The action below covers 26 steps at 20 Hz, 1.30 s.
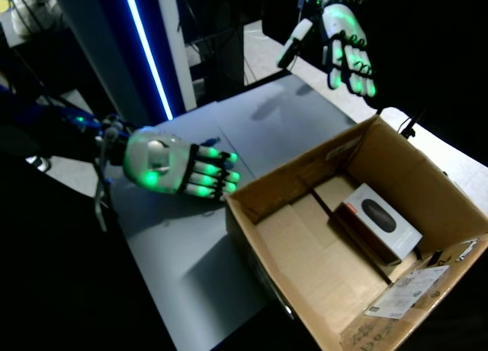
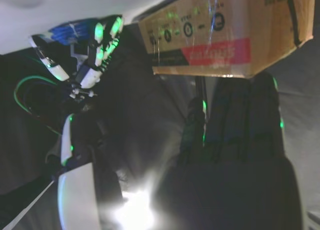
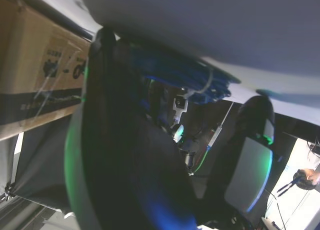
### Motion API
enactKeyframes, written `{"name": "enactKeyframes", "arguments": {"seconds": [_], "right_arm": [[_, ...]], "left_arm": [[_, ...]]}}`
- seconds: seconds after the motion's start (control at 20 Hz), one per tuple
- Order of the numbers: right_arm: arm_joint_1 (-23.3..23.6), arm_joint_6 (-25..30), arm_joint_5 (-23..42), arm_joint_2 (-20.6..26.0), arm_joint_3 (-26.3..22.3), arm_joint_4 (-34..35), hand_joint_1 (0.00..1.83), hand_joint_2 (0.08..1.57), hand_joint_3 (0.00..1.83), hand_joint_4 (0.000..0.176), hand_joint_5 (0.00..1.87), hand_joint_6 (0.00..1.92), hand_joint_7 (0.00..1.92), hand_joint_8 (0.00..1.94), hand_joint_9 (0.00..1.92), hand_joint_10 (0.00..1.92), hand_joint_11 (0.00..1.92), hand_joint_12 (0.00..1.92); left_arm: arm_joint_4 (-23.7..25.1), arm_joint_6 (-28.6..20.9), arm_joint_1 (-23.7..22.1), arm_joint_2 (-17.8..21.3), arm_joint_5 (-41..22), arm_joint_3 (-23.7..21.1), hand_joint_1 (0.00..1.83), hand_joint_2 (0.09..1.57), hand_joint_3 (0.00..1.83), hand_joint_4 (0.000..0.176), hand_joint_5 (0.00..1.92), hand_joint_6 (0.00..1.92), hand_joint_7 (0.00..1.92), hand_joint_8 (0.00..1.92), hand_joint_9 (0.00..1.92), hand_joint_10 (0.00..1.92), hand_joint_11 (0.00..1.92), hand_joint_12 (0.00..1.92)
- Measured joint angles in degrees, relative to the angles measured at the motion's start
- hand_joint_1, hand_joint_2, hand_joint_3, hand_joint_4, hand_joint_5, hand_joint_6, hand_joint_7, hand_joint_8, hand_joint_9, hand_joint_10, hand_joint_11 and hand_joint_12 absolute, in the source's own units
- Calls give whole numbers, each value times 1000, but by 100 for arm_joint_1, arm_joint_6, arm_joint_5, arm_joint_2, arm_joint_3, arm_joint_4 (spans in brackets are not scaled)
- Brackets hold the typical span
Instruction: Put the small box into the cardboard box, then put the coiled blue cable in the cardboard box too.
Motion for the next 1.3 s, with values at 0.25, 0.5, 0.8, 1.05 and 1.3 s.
{"name": "enactKeyframes", "arguments": {"seconds": [0.25,0.5,0.8,1.05,1.3], "right_arm": [[35,26,-13,2,11,-85,1141,847,0,151,411,7,306,14,401,23,56,889],[74,33,35,68,22,-103,1308,1010,0,0,715,6,727,44,925,441,801,1055],[76,0,177,105,33,-131,1199,1281,1,0,670,1186,710,1694,1012,1645,1240,1633],[76,57,149,96,33,-125,1169,1317,1,0,629,1351,645,1786,1066,1921,1343,1815],[76,52,146,70,33,-90,1152,1340,4,0,590,1418,609,1835,1029,1921,1293,1890]], "left_arm": [[22,-4,0,-2,-7,2,580,852,3,176,85,2,15,3,0,0,28,11],[24,-48,0,-13,-9,2,597,850,1,176,104,6,28,5,0,0,42,16],[35,-87,0,-76,9,33,602,854,2,176,116,6,40,5,0,0,37,13],[17,-136,0,-81,-22,39,602,856,1,176,137,7,60,7,10,4,58,20],[-2,-164,7,-107,-33,39,616,856,0,176,134,3,57,2,0,0,39,10]]}}
